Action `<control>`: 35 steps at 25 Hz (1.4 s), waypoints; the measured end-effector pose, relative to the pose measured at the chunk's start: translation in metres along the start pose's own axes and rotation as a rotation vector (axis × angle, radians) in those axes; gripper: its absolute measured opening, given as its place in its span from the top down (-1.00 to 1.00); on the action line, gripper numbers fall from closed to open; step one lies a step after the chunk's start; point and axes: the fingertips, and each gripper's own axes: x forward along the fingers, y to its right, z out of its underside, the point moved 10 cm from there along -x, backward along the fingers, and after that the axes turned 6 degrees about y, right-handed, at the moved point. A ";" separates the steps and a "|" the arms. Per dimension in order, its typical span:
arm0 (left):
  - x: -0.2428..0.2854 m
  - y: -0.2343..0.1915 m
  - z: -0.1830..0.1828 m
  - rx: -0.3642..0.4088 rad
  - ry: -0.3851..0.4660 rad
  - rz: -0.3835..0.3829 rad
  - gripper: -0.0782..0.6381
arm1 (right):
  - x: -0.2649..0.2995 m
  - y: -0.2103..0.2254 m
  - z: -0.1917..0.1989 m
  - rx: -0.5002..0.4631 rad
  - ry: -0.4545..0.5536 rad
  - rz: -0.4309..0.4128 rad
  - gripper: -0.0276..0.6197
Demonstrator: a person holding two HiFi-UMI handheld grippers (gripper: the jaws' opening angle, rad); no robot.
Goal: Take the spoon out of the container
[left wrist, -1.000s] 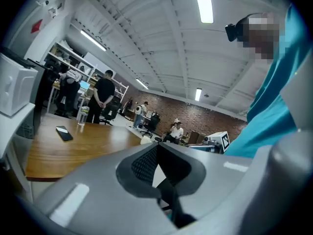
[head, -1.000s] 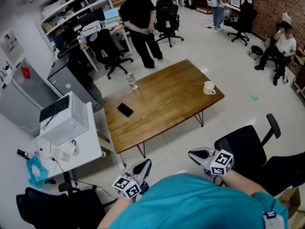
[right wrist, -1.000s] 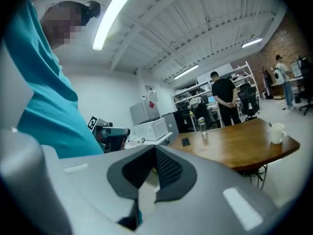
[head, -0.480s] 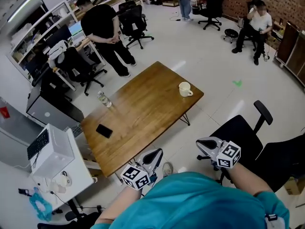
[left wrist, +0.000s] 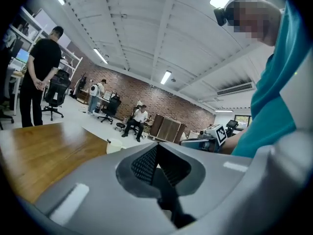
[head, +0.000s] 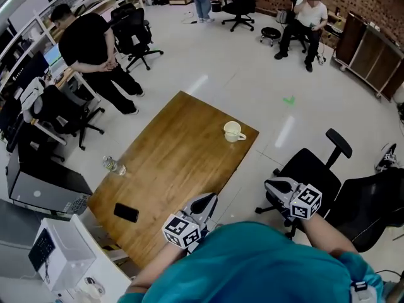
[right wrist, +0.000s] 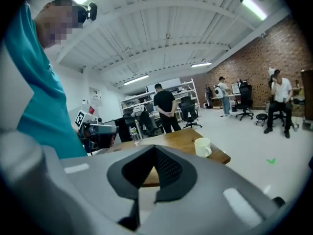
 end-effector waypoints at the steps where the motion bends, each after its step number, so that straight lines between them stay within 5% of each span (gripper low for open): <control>1: 0.007 -0.015 -0.001 -0.008 -0.006 0.004 0.78 | 0.009 0.008 -0.001 0.005 -0.005 0.012 0.91; 8: 0.094 -0.077 0.002 -0.028 -0.079 -0.045 0.78 | 0.026 0.103 -0.016 0.020 0.019 0.020 0.91; 12: 0.178 -0.087 0.014 0.023 -0.173 -0.116 0.78 | 0.014 0.182 -0.030 0.020 0.043 -0.050 0.91; 16: 0.242 -0.115 0.039 -0.015 -0.273 -0.184 0.64 | 0.025 0.247 -0.035 0.009 0.041 -0.121 0.91; 21: 0.290 -0.189 0.065 -0.127 -0.405 -0.283 0.48 | 0.057 0.286 -0.034 0.010 0.024 -0.153 0.91; 25: 0.316 -0.266 0.090 -0.338 -0.568 -0.391 0.34 | 0.088 0.304 -0.022 0.059 0.008 -0.106 0.91; 31: 0.347 -0.328 0.103 -0.523 -0.660 -0.348 0.19 | 0.124 0.307 -0.016 0.105 -0.038 -0.039 0.91; 35: 0.364 -0.345 0.109 -0.547 -0.693 -0.359 0.28 | 0.139 0.318 -0.015 0.120 -0.050 -0.027 0.91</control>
